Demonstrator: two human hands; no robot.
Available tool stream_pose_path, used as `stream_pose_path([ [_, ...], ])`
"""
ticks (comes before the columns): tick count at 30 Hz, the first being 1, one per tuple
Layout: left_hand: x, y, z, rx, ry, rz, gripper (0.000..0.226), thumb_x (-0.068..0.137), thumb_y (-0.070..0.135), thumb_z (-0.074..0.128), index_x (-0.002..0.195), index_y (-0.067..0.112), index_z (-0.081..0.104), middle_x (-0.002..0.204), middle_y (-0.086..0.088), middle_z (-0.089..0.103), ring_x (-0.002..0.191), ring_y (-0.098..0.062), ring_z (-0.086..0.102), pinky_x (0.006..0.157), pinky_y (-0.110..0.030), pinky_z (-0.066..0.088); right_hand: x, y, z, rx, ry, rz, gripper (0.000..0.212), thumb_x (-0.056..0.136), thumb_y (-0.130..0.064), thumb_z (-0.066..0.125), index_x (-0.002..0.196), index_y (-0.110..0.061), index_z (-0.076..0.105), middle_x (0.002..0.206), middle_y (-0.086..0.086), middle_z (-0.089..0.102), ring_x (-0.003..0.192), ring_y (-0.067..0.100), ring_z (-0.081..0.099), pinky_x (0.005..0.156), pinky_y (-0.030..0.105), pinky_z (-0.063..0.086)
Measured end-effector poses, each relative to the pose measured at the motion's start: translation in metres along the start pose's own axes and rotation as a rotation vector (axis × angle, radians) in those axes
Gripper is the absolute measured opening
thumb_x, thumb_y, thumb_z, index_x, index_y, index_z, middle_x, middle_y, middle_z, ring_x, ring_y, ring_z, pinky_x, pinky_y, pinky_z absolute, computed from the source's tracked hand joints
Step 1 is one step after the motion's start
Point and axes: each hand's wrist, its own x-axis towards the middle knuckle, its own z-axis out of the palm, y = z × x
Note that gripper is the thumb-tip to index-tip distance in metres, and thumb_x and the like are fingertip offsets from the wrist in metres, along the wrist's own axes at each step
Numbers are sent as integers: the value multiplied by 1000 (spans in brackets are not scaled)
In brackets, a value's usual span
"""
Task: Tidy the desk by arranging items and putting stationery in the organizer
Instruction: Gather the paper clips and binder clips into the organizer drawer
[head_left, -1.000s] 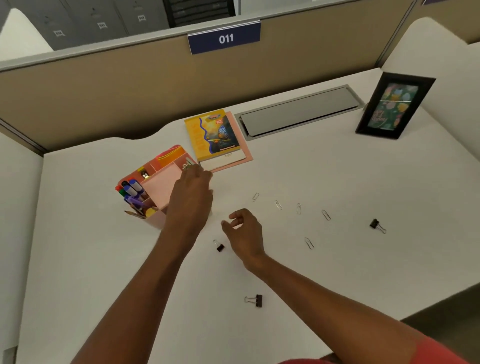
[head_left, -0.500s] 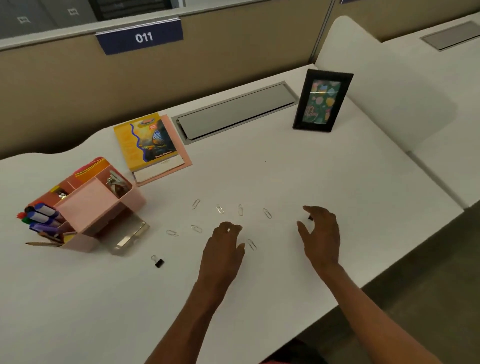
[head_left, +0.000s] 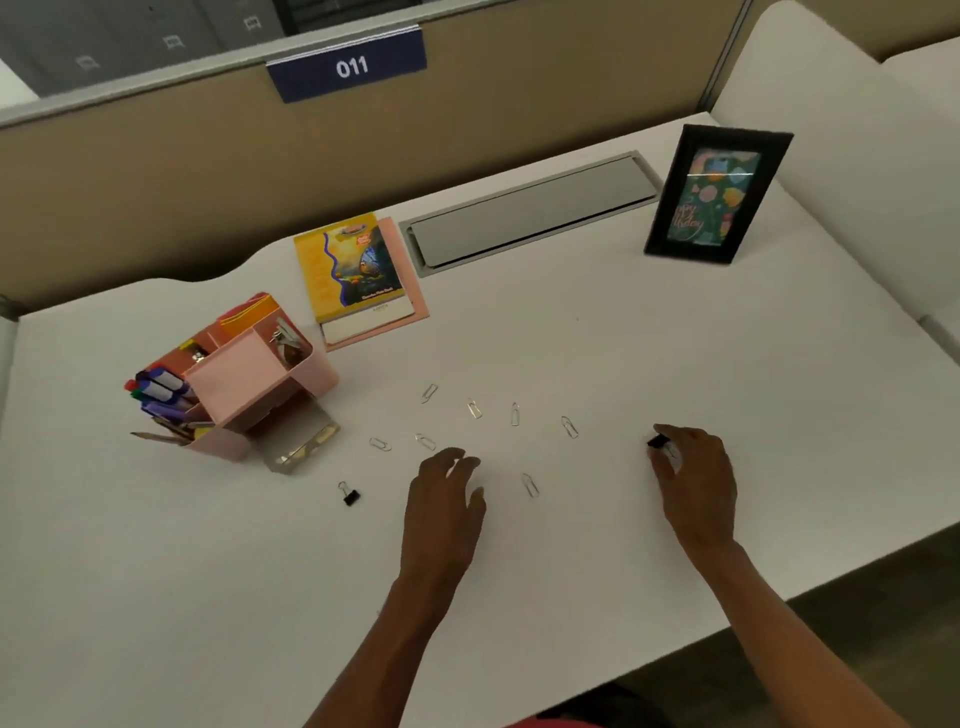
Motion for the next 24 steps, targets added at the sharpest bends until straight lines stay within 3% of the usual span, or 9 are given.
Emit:
stream_pose_path([
  [4,-12,-48,-25,-31,234,-179,46,92,17,63,138,23,55,147,3,43,138,-16,35,113,-37,38,-13,-47,3,265,0,-7,21,93,-17,68,114,-20,66,107,-4,65,101,14,60,89,29,48],
  [8,-21,-94,-38,-9,266,-299,45,95,19,62,139,20,55,152,1,40,142,-17,31,113,-43,39,-35,-103,23,539,-133,-6,18,93,-6,65,107,-17,68,98,-6,72,89,10,69,80,20,55],
  [10,-23,-105,-38,-25,245,-327,39,96,19,61,135,19,59,149,2,43,140,-13,33,113,-35,38,-47,-126,37,655,-223,60,19,94,-2,61,104,-16,69,93,-5,74,84,15,72,77,23,57],
  [12,-26,-108,-39,-56,249,-359,32,97,19,60,129,19,64,139,6,49,130,-8,41,105,-15,34,-57,-149,51,717,-316,115,22,95,0,57,103,-15,71,90,-3,75,79,19,72,75,23,58],
  [13,-27,-108,-40,-78,257,-382,27,97,18,59,123,19,65,130,8,52,124,-8,46,97,-5,31,-61,-162,59,727,-359,118,22,95,0,58,104,-15,71,90,-3,75,79,18,72,74,24,57],
  [15,-32,-110,-44,-53,259,-373,20,98,18,58,116,18,68,117,10,54,115,-9,51,87,-1,31,-66,-191,75,726,-431,73,20,93,-3,62,105,-17,71,92,-5,75,81,15,72,77,26,57],
  [19,-37,-120,-49,31,293,-294,21,96,15,59,112,10,71,109,1,63,106,-17,56,86,-23,47,-66,-262,110,671,-493,-169,24,90,-4,67,110,-17,71,96,-7,73,87,9,69,78,21,56],
  [24,-40,-126,-61,-53,339,-370,26,95,11,56,118,10,68,114,-2,68,108,-19,60,90,-28,49,-53,-336,159,393,-536,-412,16,92,-14,69,108,-16,72,100,-1,74,91,12,67,88,27,57],
])
